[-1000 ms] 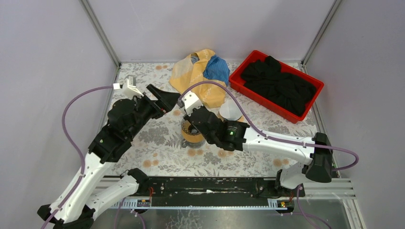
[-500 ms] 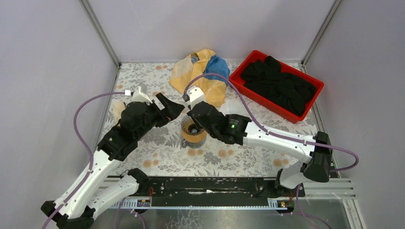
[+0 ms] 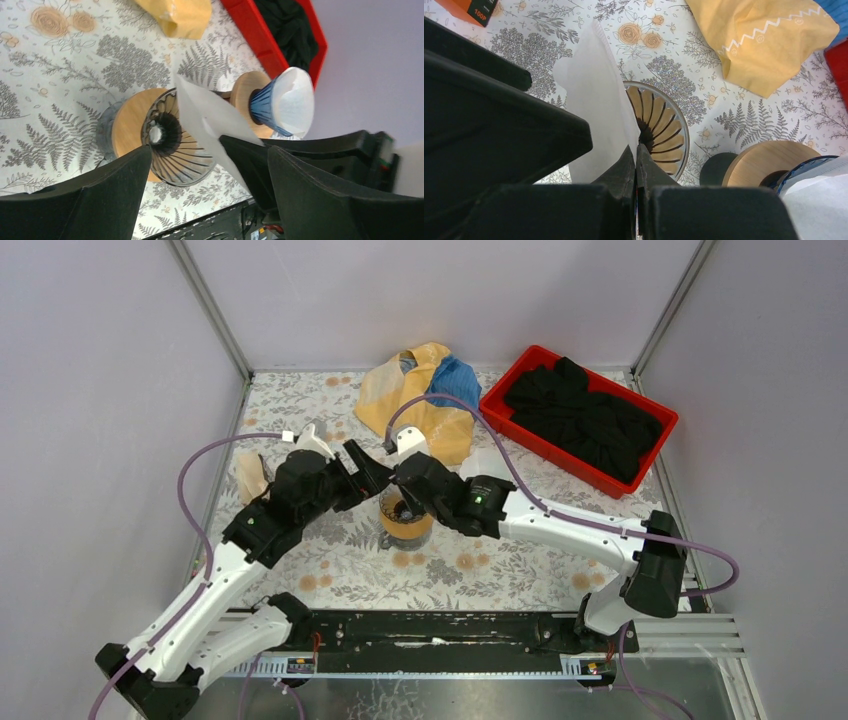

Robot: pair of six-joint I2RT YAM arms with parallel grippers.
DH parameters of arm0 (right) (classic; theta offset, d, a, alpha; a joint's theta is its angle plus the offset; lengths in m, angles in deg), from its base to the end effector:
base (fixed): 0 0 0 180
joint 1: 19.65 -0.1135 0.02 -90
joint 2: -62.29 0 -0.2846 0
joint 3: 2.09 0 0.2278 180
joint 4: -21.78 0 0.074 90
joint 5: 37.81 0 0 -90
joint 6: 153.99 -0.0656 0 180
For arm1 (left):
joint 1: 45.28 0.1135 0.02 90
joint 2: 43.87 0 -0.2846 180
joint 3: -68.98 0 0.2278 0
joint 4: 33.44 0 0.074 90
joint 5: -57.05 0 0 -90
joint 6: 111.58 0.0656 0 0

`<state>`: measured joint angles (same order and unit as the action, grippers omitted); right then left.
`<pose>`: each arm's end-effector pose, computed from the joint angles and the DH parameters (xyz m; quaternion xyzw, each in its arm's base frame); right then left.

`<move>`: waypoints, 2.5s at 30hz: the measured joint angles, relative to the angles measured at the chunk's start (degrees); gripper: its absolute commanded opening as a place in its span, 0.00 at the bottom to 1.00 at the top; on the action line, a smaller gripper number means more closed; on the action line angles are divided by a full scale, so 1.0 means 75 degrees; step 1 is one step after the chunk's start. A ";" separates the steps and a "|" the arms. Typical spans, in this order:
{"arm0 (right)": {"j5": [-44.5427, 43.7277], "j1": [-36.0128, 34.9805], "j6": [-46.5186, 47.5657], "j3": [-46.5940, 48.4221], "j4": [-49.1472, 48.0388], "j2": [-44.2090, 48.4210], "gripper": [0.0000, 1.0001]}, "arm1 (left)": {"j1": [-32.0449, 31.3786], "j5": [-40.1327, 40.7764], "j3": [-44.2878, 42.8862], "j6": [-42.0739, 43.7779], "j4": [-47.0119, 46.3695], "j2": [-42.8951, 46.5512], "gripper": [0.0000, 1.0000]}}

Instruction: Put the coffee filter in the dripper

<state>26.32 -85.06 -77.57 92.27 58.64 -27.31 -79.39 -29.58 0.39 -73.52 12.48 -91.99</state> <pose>0.1749 0.3134 0.3463 -0.2753 0.8144 0.1489 0.4886 0.1424 -0.0918 0.3451 -0.1465 0.8325 -0.3460 0.4072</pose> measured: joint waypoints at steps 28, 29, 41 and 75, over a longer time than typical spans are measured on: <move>0.0274 0.0376 -0.0519 -0.0490 -0.0230 -0.0006 0.09 | 0.0000 0.0006 -0.0044 0.0769 0.0825 -0.1128 0.71; 0.0277 0.0399 -0.0545 -0.0498 -0.0233 -0.0006 0.10 | 0.0003 0.0009 -0.0085 0.0833 0.0883 -0.1177 0.71; 0.0385 0.0740 -0.0691 -0.0615 -0.0242 -0.0003 0.34 | 0.0000 0.0012 -0.0318 0.1381 0.1451 -0.1620 0.69; 0.0819 0.1241 -0.0466 -0.0338 -0.0175 -0.0682 0.50 | 0.0000 0.0009 -0.0545 0.2069 0.2334 -0.1862 0.69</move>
<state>32.46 -75.75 -81.07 89.74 57.33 -32.43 -79.39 -29.51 -3.70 -58.00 29.99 -105.96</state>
